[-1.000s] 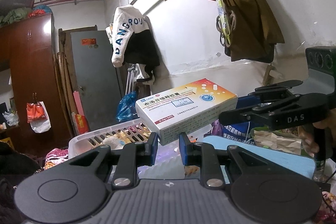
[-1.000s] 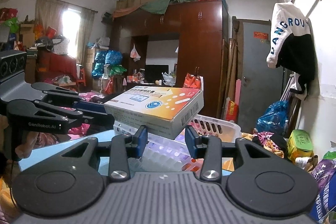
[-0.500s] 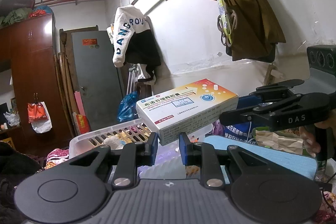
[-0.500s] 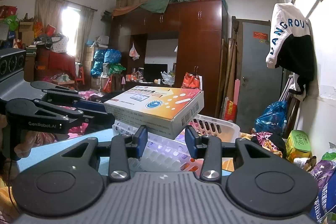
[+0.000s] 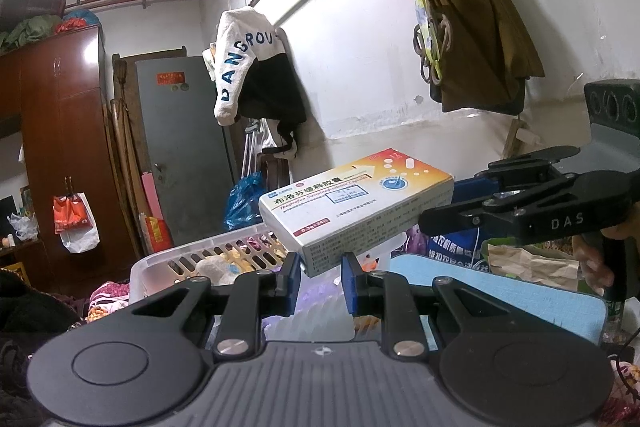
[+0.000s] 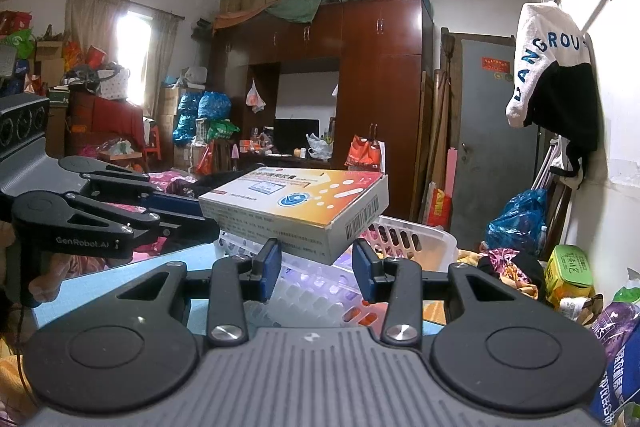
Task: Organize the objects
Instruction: 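Lift the medicine box with the left gripper and carry it over the basket, then open the left gripper to drop the medicine box into the basket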
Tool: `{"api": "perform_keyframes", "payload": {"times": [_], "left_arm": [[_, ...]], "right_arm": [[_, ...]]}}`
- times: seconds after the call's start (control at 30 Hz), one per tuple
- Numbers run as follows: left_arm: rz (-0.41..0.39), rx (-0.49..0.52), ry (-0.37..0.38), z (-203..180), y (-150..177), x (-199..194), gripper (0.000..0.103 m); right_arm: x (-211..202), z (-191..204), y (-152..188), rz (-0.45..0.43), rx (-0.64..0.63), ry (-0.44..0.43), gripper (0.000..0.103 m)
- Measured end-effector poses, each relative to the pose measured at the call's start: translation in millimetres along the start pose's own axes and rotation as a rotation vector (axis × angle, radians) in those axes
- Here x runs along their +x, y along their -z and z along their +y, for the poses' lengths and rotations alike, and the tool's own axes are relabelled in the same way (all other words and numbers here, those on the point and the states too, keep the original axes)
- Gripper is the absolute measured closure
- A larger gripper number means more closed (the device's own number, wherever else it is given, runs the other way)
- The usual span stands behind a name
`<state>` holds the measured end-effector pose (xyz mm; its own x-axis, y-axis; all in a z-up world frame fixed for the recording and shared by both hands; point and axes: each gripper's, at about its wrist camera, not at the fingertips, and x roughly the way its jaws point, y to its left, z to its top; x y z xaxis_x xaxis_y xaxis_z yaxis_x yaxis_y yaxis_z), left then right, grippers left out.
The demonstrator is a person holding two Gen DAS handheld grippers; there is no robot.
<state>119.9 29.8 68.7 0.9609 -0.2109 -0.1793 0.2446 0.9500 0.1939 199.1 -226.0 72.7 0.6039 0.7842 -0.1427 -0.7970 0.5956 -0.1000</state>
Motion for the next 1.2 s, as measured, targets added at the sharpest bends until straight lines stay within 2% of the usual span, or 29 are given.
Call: {"api": "perform_keyframes", "payload": {"times": [0.63,0.87,1.03,1.13,1.2], "left_arm": [[0.01,0.007,-0.006,-0.4,-1.3,5.1,0.077],[0.073,0.028,-0.04,16.1,-17.0,44.8,0.076],[0.168,0.018,-0.064,36.9,-21.3,83.8,0.074],[0.218,0.029,-0.096,42.2,-17.4,101.4,0.068],[0.246,0.037,-0.131,44.3,-12.4,107.5,0.055]], "right_arm": [[9.1,-7.6,-3.9,0.018,0.007,0.01,0.06],[45.7,-25.4,-15.3,0.071,0.02,0.038,0.06],[79.3,-31.9,-16.0,0.15,0.012,0.058,0.06],[95.5,-29.3,-15.4,0.212,-0.006,0.085,0.051],[94.5,-25.8,-15.0,0.224,-0.018,0.123,0.035]]}}
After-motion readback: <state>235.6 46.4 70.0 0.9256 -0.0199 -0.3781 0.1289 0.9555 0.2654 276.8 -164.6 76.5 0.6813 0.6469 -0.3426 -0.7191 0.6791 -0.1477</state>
